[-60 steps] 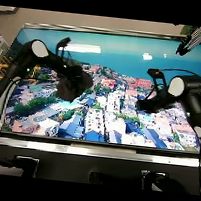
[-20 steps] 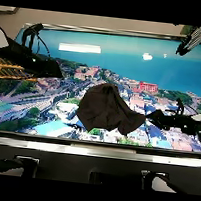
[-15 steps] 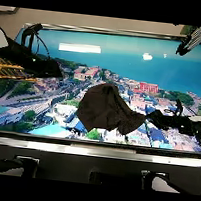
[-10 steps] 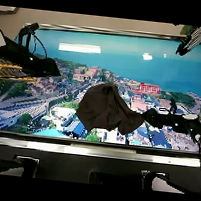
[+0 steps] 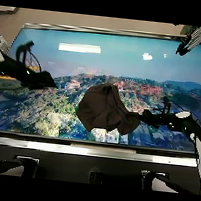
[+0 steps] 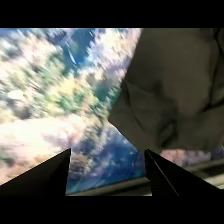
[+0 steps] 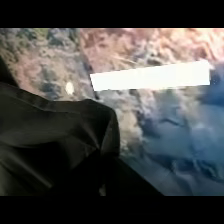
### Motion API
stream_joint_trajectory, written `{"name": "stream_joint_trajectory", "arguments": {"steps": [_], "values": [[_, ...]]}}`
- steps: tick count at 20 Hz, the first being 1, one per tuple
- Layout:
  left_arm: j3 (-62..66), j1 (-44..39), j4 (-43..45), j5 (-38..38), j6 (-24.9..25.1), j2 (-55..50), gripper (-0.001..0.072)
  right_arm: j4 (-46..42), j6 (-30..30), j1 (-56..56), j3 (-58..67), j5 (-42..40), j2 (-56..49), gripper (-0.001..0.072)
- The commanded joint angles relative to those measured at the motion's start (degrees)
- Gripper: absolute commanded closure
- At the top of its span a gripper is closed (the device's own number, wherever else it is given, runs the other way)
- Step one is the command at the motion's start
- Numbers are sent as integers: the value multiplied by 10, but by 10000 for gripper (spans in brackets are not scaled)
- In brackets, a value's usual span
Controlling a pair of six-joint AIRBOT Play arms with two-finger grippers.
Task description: Fold the clothes and pants, and hang the long-sleeved shirts on hangers.
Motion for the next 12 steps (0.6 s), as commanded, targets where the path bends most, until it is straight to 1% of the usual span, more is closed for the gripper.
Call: {"name": "stream_joint_trajectory", "arguments": {"steps": [1,4,5,8,12], "values": [[-203,-5,-143,110,89,22,178,3,16,2,1,46,38,678],[-339,-38,-213,212,148,14,178,0,41,2,1,73,60,678],[-364,-47,-232,232,162,11,178,-3,51,2,1,80,66,678],[-386,-74,-268,252,201,-10,178,-5,66,2,1,99,80,678],[-386,-99,-310,278,216,-49,178,-6,82,2,1,122,101,678]]}}
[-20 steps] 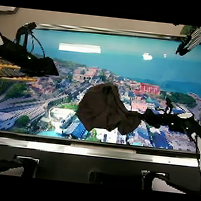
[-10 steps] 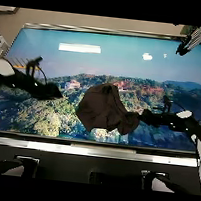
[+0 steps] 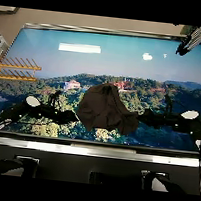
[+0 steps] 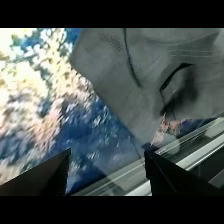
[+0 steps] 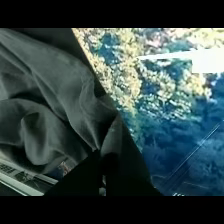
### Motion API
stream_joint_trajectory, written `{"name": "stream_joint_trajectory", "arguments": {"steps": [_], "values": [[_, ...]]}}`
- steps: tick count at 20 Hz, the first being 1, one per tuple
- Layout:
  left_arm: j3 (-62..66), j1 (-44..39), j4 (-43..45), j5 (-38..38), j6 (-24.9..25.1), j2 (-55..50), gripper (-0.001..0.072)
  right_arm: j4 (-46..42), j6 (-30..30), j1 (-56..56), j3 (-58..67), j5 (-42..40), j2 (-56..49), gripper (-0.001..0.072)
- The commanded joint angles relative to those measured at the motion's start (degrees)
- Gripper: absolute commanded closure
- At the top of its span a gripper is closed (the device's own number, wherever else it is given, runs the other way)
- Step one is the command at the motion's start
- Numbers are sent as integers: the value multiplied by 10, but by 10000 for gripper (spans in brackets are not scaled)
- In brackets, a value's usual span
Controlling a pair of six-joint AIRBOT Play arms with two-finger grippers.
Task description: Fold the clothes and pants, and hang the long-sleeved shirts on hangers.
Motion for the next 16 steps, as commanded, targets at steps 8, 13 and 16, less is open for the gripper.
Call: {"name": "stream_joint_trajectory", "arguments": {"steps": [8,13,16], "values": [[9,-66,-112,54,62,-79,181,-20,40,0,0,47,77,678],[29,-104,-120,59,60,-121,344,-22,49,1,0,48,107,678],[41,-108,-118,48,60,-122,693,-22,49,0,0,58,119,678]]}}
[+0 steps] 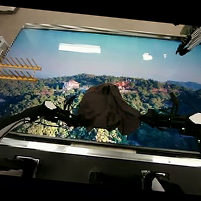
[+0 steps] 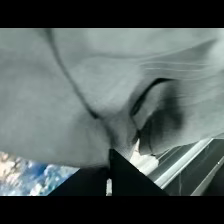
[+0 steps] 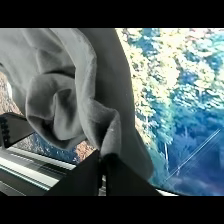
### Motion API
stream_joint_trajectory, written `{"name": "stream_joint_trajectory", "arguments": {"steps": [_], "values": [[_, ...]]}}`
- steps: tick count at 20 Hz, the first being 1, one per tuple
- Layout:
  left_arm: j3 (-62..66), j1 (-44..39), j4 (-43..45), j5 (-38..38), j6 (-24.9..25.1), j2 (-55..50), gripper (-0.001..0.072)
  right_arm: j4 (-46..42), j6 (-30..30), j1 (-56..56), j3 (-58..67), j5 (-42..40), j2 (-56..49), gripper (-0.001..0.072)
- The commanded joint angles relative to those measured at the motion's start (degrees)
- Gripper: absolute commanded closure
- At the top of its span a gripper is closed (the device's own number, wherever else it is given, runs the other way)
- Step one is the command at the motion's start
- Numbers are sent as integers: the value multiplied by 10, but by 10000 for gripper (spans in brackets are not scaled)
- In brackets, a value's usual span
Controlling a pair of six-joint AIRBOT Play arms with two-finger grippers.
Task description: Fold the clothes and pants, and hang the long-sleeved shirts on hangers.
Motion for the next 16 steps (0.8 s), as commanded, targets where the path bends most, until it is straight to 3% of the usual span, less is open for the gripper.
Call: {"name": "stream_joint_trajectory", "arguments": {"steps": [1,4,7,9,16], "values": [[21,-3,-4,-23,0,-5,694,0,4,0,1,9,19,678],[59,36,40,-67,-4,34,696,-3,-10,0,7,2,55,679],[124,105,207,-100,-102,119,697,-32,-11,0,65,-22,98,680],[188,157,283,-123,-132,185,697,-51,-11,0,131,-48,125,680],[444,327,304,-134,-167,356,696,-92,28,0,432,-68,189,680]]}}
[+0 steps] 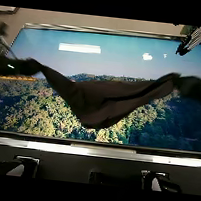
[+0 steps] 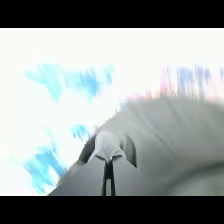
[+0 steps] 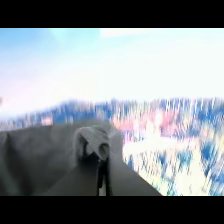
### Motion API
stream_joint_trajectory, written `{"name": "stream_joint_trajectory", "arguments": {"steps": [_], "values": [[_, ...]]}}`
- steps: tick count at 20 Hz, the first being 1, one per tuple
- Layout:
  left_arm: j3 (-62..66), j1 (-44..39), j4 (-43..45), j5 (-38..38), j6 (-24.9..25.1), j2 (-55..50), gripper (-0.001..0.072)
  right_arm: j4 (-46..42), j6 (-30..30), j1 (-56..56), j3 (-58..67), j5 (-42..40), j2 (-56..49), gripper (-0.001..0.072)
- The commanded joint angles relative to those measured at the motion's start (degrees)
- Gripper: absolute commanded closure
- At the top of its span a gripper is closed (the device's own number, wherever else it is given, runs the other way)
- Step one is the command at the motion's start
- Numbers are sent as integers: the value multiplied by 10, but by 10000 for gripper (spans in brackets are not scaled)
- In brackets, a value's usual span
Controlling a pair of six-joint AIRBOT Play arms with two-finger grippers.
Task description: Fold the clothes and pants, and hang the long-sleeved shirts on hangers.
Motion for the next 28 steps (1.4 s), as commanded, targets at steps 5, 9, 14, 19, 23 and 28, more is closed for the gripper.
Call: {"name": "stream_joint_trajectory", "arguments": {"steps": [5,9,14,19,23,28], "values": [[170,174,101,-15,-107,186,696,-182,83,0,281,-14,80,680],[170,224,187,-21,-186,243,696,-296,153,0,315,-14,96,680],[133,236,182,-46,-181,212,695,-363,228,0,314,103,19,679],[-51,182,22,-59,-87,123,695,-250,255,1,260,262,-172,678],[-218,82,23,55,-50,3,695,-163,254,1,152,142,-329,678],[-247,24,21,163,-50,-172,694,-60,251,1,119,-16,-508,678]]}}
